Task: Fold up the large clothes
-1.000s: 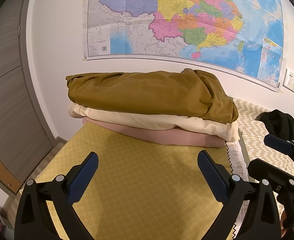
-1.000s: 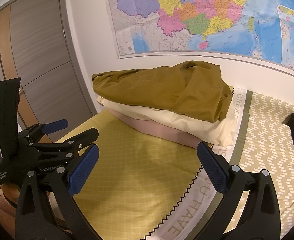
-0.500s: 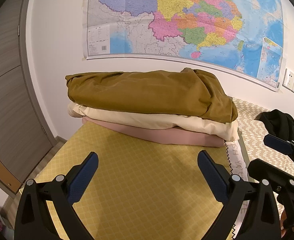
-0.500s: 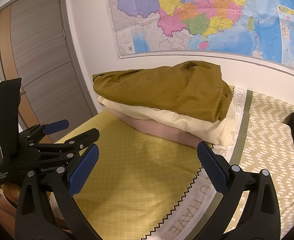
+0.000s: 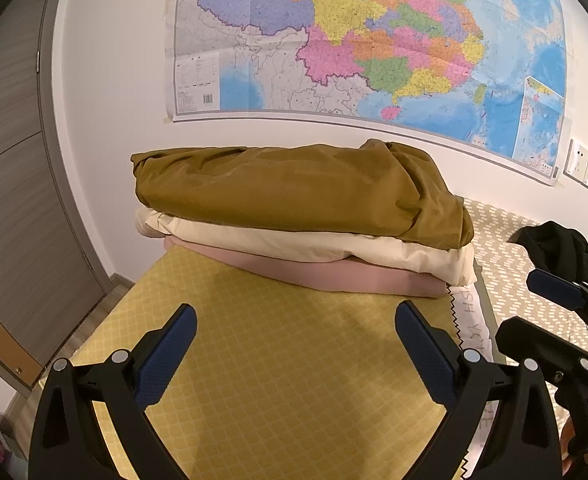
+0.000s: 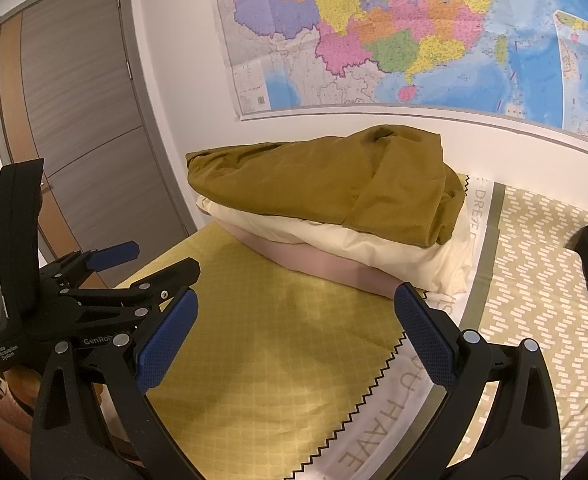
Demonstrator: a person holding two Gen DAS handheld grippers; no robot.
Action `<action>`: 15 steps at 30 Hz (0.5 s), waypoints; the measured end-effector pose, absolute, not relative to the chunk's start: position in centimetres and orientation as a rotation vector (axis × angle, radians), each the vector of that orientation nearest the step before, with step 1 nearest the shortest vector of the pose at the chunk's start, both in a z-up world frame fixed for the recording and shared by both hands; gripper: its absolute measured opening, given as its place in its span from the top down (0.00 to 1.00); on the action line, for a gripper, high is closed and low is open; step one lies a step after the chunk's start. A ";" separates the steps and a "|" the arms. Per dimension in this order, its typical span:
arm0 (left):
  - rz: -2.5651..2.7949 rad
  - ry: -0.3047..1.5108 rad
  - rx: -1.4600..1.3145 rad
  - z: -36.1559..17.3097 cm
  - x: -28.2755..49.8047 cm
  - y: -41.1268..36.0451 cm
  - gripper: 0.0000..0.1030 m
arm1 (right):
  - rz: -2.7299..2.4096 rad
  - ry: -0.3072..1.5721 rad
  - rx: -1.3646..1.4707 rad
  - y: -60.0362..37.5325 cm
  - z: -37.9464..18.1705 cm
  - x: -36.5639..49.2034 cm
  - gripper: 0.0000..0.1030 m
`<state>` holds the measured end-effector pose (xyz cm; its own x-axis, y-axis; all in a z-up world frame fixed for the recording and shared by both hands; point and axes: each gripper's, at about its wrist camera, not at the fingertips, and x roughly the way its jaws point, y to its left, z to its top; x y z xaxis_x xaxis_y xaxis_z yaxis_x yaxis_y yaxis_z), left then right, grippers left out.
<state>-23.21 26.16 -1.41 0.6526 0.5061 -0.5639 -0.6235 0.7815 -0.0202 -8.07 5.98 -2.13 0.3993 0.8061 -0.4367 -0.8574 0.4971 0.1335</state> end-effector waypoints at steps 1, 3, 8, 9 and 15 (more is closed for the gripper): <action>0.645 0.571 -0.220 -1.4 -23.2 26.2 0.07 | 1.053 0.482 -0.119 6.0 -2.1 -8.1 0.06; 0.646 0.569 -0.219 -1.4 -23.2 26.1 0.07 | 1.056 0.484 -0.118 6.0 -2.2 -8.0 0.06; 0.648 0.573 -0.221 -1.3 -23.1 26.1 0.07 | 1.057 0.487 -0.115 6.0 -2.2 -8.1 0.06; 0.646 0.573 -0.223 -1.4 -23.2 26.1 0.07 | 1.056 0.486 -0.115 6.0 -2.2 -8.1 0.06; 0.644 0.574 -0.220 -1.5 -23.1 26.1 0.07 | 1.057 0.492 -0.115 6.1 -2.4 -8.0 0.06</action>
<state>-23.13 26.12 -1.48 0.6516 0.5031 -0.5677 -0.6215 0.7832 -0.0194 -7.98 6.08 -2.35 0.3949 0.8061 -0.4407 -0.8564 0.4967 0.1410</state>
